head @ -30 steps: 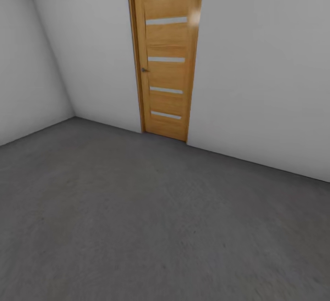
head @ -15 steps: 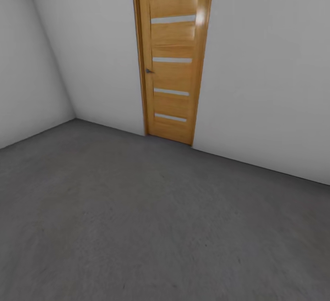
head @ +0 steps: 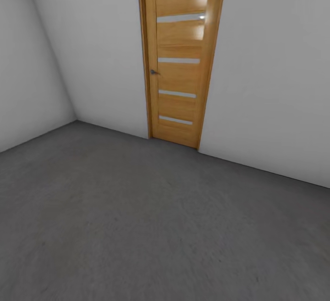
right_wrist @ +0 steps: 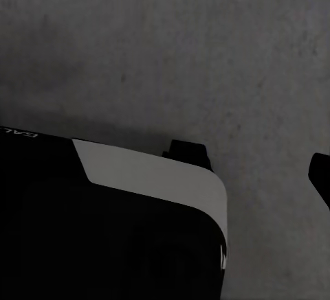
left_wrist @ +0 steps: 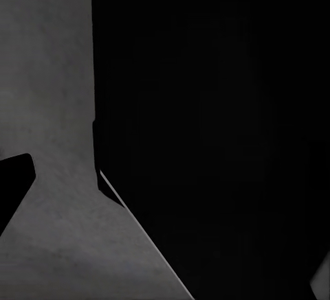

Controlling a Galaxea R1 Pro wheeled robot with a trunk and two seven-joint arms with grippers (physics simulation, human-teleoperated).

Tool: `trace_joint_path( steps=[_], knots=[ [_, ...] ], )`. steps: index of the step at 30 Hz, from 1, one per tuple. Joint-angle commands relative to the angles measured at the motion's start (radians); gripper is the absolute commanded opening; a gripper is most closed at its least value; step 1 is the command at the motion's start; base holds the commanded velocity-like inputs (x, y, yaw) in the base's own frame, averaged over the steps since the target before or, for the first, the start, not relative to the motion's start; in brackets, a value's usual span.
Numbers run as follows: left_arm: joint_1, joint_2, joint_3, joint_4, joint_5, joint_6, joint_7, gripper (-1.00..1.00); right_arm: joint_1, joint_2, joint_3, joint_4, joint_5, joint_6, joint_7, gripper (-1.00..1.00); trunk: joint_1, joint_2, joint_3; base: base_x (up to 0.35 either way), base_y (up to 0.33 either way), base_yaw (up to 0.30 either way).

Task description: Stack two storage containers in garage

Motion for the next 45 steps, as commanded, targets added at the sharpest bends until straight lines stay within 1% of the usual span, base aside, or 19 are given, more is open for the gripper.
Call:
trace_joint_path(
  steps=[1,25,45],
  knots=[
    [0.001,0.000,0.003,-0.002,0.004,-0.001,-0.001,1.00,-0.001,0.000,0.001,0.001,0.004,-0.003,0.000,1.00,0.001,0.000,-0.001,0.274,0.236,0.000],
    [0.001,0.000,0.003,-0.001,0.004,-0.001,-0.001,1.00,-0.001,-0.002,0.001,0.001,0.004,-0.003,0.000,1.00,0.001,0.000,-0.001,0.274,0.236,-0.010],
    [0.001,0.000,0.003,-0.001,0.004,-0.001,-0.001,1.00,-0.001,-0.002,0.001,0.001,0.004,-0.003,0.000,1.00,0.001,0.000,-0.001,0.274,0.236,-0.243]
  ],
)
